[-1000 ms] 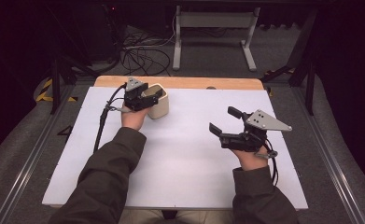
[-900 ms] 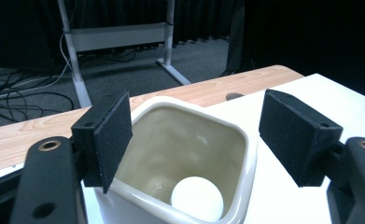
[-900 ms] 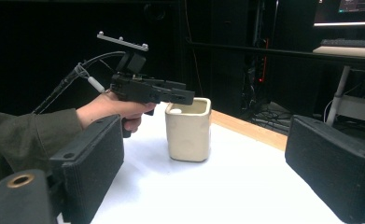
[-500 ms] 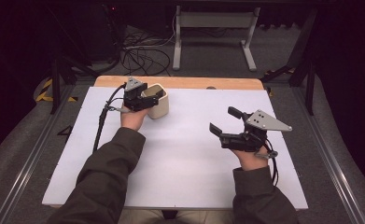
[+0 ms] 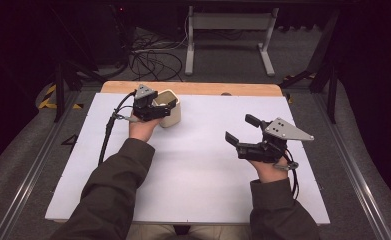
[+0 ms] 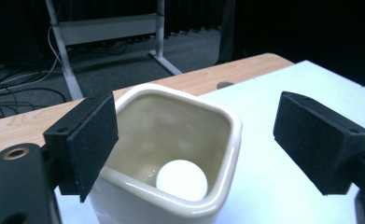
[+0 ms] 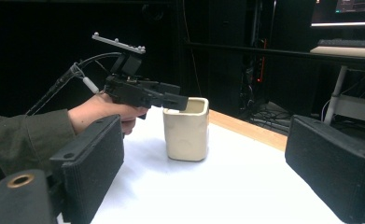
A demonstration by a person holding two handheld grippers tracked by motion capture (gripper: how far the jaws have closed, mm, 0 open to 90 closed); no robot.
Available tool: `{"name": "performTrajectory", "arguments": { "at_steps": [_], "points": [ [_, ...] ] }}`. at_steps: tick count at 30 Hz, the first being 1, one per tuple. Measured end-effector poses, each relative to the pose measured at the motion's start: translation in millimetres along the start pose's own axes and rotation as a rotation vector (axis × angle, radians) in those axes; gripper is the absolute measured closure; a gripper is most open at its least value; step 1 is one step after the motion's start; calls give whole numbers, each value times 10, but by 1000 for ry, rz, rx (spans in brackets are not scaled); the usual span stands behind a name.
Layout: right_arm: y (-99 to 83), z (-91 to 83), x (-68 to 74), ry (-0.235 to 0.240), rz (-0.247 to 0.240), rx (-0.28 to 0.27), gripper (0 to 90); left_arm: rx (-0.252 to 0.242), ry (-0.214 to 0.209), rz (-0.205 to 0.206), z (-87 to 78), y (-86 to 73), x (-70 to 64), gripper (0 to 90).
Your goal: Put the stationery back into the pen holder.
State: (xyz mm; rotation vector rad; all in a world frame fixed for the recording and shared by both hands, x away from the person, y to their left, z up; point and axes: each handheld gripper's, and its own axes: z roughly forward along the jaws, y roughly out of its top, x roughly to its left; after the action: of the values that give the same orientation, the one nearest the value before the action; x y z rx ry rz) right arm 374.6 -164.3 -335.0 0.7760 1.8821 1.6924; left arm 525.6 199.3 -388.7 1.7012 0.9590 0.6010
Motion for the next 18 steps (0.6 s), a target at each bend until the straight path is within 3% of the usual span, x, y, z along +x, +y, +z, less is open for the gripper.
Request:
{"name": "performTrajectory", "arguments": {
  "at_steps": [12, 18],
  "points": [
    [-8, 12, -1, -2, -3, 5, 122, -1, -31, 32, -68, 24, -101, 94],
    [-8, 21, 13, 0, -7, 9, 122, -27, -51, 18, -153, 12, -123, 81]
  ]
}}
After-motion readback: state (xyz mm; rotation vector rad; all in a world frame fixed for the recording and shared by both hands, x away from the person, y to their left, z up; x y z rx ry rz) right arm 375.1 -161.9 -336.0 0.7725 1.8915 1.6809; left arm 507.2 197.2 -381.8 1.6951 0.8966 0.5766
